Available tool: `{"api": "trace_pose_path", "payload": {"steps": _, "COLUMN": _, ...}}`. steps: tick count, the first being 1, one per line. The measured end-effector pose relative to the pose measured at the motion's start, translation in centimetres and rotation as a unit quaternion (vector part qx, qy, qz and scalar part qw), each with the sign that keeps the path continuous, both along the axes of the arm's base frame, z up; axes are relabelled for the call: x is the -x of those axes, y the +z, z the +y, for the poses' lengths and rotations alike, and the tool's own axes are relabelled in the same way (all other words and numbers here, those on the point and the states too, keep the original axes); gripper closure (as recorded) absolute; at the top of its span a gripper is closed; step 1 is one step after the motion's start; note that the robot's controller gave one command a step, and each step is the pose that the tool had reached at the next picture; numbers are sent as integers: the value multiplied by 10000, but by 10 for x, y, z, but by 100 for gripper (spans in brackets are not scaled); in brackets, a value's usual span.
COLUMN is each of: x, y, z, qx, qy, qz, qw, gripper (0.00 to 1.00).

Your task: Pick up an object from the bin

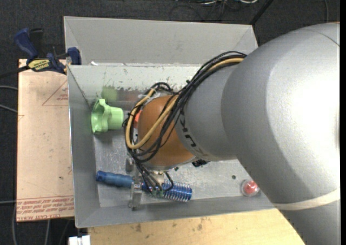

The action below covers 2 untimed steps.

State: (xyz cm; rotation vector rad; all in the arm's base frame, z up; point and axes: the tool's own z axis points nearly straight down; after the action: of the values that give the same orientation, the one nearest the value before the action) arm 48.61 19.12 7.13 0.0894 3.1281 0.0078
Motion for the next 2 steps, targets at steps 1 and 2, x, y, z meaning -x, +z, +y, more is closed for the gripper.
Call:
{"api": "trace_pose_path", "payload": {"steps": 1, "x": 1, "y": -1, "z": 0, "qx": 3, "qy": 1, "qz": 22, "qw": 10000, "gripper": 100}}
{"api": "trace_pose_path", "payload": {"steps": 2, "x": 0, "y": 55, "z": 1, "qx": 9, "qy": 7, "qz": 40, "qw": 10000, "gripper": 100}}
